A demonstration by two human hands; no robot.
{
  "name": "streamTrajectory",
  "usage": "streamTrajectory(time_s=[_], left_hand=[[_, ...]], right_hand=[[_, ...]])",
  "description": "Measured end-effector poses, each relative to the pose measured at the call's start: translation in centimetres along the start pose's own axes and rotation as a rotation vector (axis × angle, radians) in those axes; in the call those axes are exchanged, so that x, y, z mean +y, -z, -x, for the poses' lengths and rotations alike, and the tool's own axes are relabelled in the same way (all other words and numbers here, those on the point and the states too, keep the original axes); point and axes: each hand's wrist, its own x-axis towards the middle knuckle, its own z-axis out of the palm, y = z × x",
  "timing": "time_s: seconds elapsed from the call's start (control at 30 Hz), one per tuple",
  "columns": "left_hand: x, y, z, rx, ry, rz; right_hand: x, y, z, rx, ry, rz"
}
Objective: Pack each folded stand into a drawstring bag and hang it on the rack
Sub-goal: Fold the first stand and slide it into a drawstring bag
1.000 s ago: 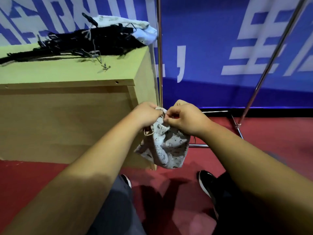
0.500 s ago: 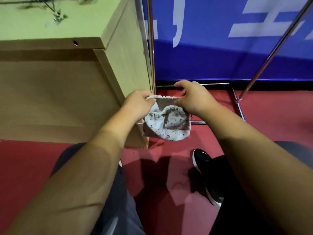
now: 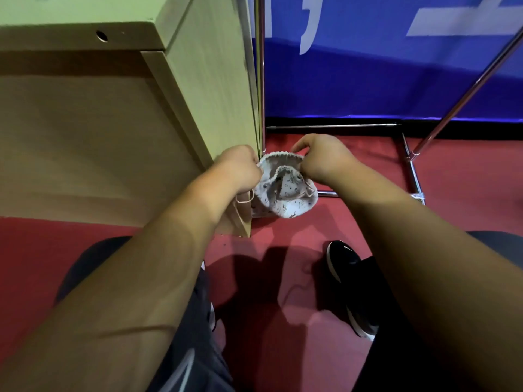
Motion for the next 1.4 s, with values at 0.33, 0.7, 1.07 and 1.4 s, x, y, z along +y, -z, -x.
streamTrajectory(time_s=[0.33, 0.7, 1.07, 1.4], left_hand=[[-0.8, 0.4, 0.8, 0.040, -0.086, 0.163], [-1.9, 2.5, 5.6, 0.059, -0.073, 0.523], [0.9, 14.9, 14.7, 0.109, -0.032, 0.734], [0.5, 25.0, 17.6, 0.276, -0.100, 0.745]], right_hand=[[-1.6, -0.4, 0.5, 0.040, -0.055, -0.078], [-4.0, 0.3, 3.6, -0.035, 0.034, -0.309], [-13.6, 9.5, 9.8, -0.003, 0.206, -0.618], [-21.6, 14.5, 10.0, 0.066, 0.365, -0.565]])
